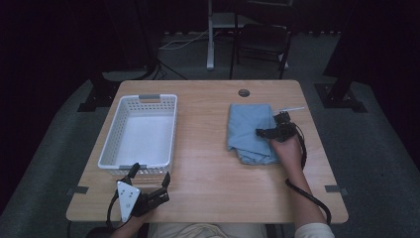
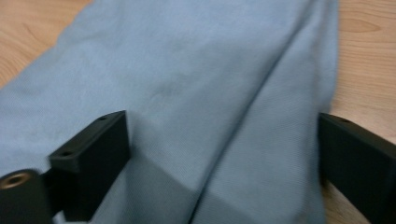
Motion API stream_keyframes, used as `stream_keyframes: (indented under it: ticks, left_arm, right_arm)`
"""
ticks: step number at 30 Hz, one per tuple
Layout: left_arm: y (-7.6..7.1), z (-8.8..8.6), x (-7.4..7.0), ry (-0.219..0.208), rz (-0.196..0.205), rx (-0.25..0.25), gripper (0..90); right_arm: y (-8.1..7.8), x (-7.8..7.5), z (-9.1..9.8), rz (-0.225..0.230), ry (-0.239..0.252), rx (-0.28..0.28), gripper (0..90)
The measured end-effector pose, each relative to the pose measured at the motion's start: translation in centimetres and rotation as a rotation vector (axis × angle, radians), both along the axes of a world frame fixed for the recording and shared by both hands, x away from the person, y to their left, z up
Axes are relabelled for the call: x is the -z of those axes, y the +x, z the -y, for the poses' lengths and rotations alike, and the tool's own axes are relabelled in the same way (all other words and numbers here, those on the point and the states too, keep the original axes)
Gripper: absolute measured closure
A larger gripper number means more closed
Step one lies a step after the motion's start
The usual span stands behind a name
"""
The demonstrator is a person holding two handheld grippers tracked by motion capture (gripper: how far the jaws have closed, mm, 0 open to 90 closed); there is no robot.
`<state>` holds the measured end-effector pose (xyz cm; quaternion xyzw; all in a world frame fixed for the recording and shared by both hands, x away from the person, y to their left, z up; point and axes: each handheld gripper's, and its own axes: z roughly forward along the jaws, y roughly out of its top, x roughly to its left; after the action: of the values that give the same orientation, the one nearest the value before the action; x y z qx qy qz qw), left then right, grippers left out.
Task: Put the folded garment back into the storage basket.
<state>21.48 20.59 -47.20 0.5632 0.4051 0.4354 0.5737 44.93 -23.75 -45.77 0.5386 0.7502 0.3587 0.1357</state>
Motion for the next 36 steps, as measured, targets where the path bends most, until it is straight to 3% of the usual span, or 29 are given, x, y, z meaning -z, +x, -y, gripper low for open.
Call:
stream_keyframes:
  ticks: [3,6,10,17,23,36]
  left_arm:
    - [0.0,0.0,0.0,0.000,0.000,0.001,2.6]
    - [0.0,0.0,0.0,0.000,0.000,0.000,2.6]
    - [0.0,0.0,0.0,0.000,0.001,0.001,2.6]
    - [0.0,0.0,0.0,0.000,-0.001,0.000,2.7]
    - [0.0,0.0,0.0,0.002,-0.001,0.000,2.6]
    - [0.0,0.0,0.0,0.000,0.000,0.000,2.6]
  right_arm:
    - [-0.1,0.1,-0.7,0.008,-0.059,-0.031,0.1]
    - [-0.1,0.1,-1.0,0.008,-0.071,-0.043,0.2]
    - [-0.6,0.0,-1.2,0.016,-0.071,-0.049,10.1]
    - [-1.5,-0.1,-0.9,0.034,0.017,-0.093,44.0]
    - [-1.5,0.0,-0.8,0.009,0.083,-0.112,59.5]
    - [-1.1,0.7,-0.6,-0.023,0.271,-0.149,65.4]
